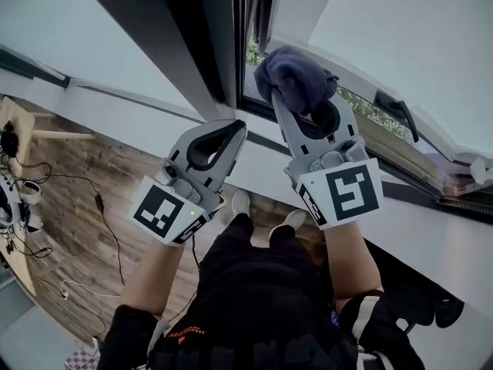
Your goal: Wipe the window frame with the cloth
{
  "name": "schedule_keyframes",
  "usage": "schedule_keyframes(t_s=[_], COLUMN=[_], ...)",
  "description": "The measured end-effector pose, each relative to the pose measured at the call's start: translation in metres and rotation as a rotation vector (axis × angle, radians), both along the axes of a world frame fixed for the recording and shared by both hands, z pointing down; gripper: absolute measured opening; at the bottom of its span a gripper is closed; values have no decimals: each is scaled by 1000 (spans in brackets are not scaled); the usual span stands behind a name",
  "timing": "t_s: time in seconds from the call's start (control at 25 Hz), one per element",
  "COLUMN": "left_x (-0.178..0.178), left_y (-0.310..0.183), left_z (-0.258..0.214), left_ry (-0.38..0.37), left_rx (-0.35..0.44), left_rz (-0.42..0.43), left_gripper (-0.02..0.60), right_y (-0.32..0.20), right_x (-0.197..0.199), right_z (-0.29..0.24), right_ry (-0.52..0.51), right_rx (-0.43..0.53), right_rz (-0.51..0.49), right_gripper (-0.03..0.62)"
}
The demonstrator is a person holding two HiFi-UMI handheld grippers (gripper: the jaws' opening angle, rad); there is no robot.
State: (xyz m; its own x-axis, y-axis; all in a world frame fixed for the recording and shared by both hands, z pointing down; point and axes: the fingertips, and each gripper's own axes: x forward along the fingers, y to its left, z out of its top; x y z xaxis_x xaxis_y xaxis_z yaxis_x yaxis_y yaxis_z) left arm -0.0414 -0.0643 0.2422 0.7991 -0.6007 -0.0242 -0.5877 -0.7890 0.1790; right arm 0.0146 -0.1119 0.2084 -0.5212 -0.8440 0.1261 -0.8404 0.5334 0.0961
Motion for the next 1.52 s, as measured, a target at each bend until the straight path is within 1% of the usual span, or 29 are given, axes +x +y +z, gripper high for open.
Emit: schedule_keyframes(t_s=[0.24, 0.44, 0.56, 0.96, 1.52], left_x=[-14, -20, -22, -29, -33], left_y=[-6, -6, -5, -4, 4], left_z=[-9, -11, -11, 2, 31], left_ry=[9, 23, 25, 28, 26], left_rx=[18, 25, 24, -4, -62], left_rz=[-29, -40, -42, -56, -46], left_gripper=[20, 20, 20, 20, 20], right_y=[-6, -11, -14, -19, -15], right_x=[-18, -27, -30, -37, -46], right_z=[-26, -48, -54, -32, 11], right_ry=[13, 27, 37, 51, 72], right_rx=[56, 110, 123, 85, 27], right_rz=[-22, -28, -25, -28, -22], right_gripper=[112, 112, 112, 112, 112])
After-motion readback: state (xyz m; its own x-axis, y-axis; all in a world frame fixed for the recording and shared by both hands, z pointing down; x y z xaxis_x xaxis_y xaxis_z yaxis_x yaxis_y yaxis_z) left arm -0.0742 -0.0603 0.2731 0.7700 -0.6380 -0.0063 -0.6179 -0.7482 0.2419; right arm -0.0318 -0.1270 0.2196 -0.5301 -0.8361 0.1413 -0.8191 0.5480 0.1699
